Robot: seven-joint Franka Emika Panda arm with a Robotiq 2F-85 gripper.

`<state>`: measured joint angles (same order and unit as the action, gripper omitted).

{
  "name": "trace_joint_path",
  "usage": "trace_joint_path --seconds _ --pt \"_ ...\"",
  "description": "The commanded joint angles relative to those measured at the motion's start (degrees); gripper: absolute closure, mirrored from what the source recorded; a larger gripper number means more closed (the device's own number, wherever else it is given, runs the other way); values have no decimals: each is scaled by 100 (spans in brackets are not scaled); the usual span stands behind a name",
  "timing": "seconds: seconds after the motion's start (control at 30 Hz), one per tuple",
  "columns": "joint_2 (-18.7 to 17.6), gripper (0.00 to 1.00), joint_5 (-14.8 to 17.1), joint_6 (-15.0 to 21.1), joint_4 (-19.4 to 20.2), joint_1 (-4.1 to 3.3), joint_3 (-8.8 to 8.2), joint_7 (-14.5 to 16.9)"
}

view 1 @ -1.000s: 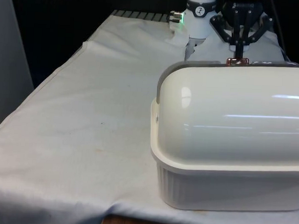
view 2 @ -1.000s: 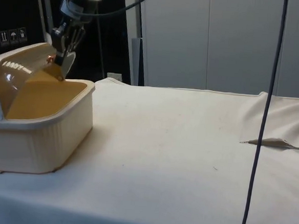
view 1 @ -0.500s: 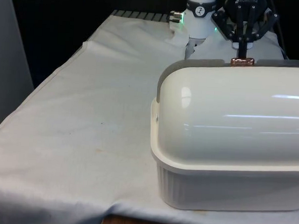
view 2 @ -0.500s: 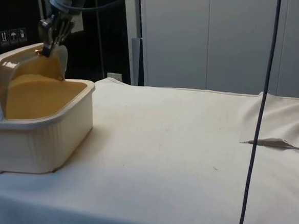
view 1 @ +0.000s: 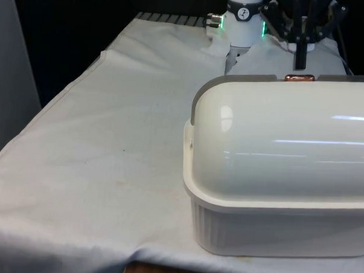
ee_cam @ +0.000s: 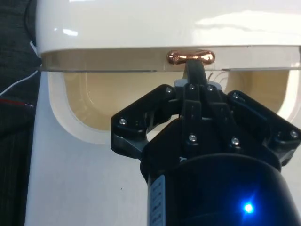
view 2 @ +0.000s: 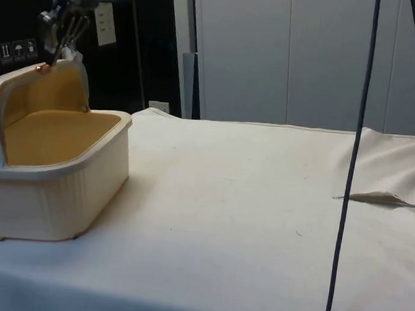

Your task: Open the lid, then close it.

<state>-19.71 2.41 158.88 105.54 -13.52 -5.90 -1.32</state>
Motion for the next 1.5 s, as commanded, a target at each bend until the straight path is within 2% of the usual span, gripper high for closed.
trace_joint_path --seconds 0.0,0.23,0.27,0.53,0.57,0.67,0.9,1.37,1.47 --pt "29 100 -29 -92 -46 -11 -34 -46" --pt "138 100 -23 -344 -241 -11 -52 -29" --pt "103 100 0 -286 -246 0 -34 -6" --pt "327 100 -23 -647 -418 -6 -52 -11" --pt "286 100 0 -561 -390 0 -34 6" --pt "395 100 -23 -802 -521 -6 -46 -6" --pt "487 100 -23 -1054 -728 -6 -52 0" --pt "504 100 -17 -1129 -791 -6 -46 34" --pt "504 89 -17 -1129 -791 -6 -46 34"
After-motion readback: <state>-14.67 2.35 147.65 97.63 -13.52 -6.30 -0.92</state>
